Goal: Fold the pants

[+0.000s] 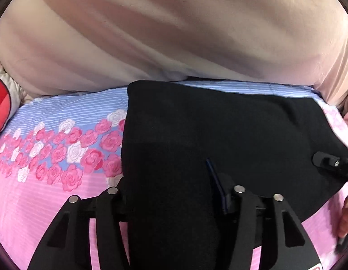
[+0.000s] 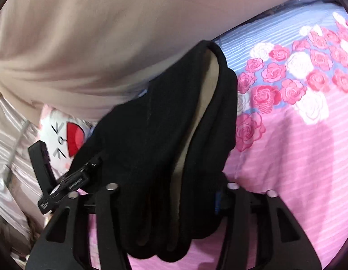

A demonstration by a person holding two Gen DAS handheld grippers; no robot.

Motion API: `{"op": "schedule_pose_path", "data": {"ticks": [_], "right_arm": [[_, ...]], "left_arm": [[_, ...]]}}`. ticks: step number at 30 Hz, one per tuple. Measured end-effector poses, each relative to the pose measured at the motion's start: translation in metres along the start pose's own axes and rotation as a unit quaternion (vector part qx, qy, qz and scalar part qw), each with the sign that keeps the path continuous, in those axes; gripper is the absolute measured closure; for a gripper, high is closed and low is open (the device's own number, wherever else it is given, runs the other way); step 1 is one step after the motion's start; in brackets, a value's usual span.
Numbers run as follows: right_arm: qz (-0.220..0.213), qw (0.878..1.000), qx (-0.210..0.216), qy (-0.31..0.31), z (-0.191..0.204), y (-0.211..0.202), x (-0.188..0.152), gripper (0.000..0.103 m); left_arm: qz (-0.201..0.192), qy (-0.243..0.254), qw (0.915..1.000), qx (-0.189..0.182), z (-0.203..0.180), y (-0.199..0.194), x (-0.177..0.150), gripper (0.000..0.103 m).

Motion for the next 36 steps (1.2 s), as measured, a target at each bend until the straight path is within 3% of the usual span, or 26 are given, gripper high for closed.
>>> {"op": "schedule_pose_path", "data": {"ticks": [1,3,5,6,9,10,12,14,16,19,23,26,28,29,31,33,34,36], "right_arm": [[0.002,1.000,-0.002,-0.004,0.002,0.000,-0.001,0.047],[0.002,1.000,-0.001,0.001,0.002,0.000,0.003,0.045],[-0.003,1.000,-0.013,0.011,-0.002,-0.013,0.003,0.038],[-0.015,0.999,-0.030,0.014,-0.009,-0.024,0.003,0.026],[-0.073,0.995,-0.065,0.011,-0.017,-0.083,0.000,0.024],[-0.109,0.991,-0.076,0.008,-0.016,-0.108,0.001,0.027],[-0.139,0.987,-0.074,-0.014,-0.002,-0.136,0.006,0.051],[-0.158,0.984,-0.062,-0.043,0.030,-0.151,0.015,0.060],[-0.144,0.984,-0.052,-0.092,0.067,-0.141,0.022,0.063],[-0.101,0.985,-0.057,-0.129,0.095,-0.092,0.024,0.063],[-0.053,0.983,-0.113,-0.133,0.060,-0.030,0.024,0.063],[-0.064,0.973,-0.175,-0.138,0.020,-0.012,0.030,0.081],[-0.062,0.986,-0.125,-0.088,0.004,-0.015,0.037,0.082],[-0.060,0.989,-0.120,-0.062,0.004,-0.022,0.040,0.089],[-0.077,0.988,-0.116,-0.070,0.017,-0.038,0.038,0.086],[-0.087,0.989,-0.083,-0.090,0.038,-0.057,0.027,0.085],[-0.083,0.988,-0.083,-0.098,0.040,-0.058,0.022,0.085],[-0.049,0.983,-0.128,-0.124,0.030,-0.042,0.009,0.090]], "left_arm": [[-0.001,-0.009,1.0000,0.001,0.004,-0.002,0.000,0.041],[0.009,-0.034,0.9991,0.023,0.014,-0.002,0.000,0.009],[0.024,-0.059,0.9979,0.000,0.026,-0.009,-0.009,0.008],[0.029,-0.065,0.9974,-0.004,0.037,-0.015,-0.011,0.008],[0.018,-0.058,0.9980,0.017,0.056,-0.055,-0.020,0.009],[0.011,-0.051,0.9977,0.042,0.063,-0.071,-0.021,0.012],[-0.016,-0.019,0.9948,0.099,0.066,-0.109,-0.015,0.012],[-0.048,-0.003,0.9926,0.111,0.061,-0.133,0.002,0.012],[-0.068,0.005,0.9918,0.108,0.044,-0.146,0.026,0.012],[-0.055,0.011,0.9938,0.096,0.016,-0.118,0.049,0.011],[0.023,0.011,0.9934,0.112,0.001,-0.040,0.035,0.011],[0.073,-0.013,0.9916,0.106,0.008,-0.001,0.007,0.007],[0.058,-0.045,0.9936,0.087,0.014,-0.002,0.001,0.005],[0.058,-0.048,0.9936,0.085,0.015,-0.004,0.000,0.005],[0.055,-0.038,0.9935,0.092,0.015,-0.009,0.001,0.005],[0.045,-0.030,0.9932,0.103,0.010,-0.017,0.004,0.005],[0.045,-0.029,0.9931,0.104,0.010,-0.017,0.005,0.005],[0.051,-0.026,0.9931,0.103,0.008,-0.015,0.004,0.005]]}}
Point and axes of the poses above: each gripper's, at about its wrist camera, not at the fingertips, and y roughly the way its jaws point, z to its left, x to its top, the point moved 5 cm from there along y, roughly the way its jaws point, and after that the axes turned 9 degrees about y, right-handed, at the moved point
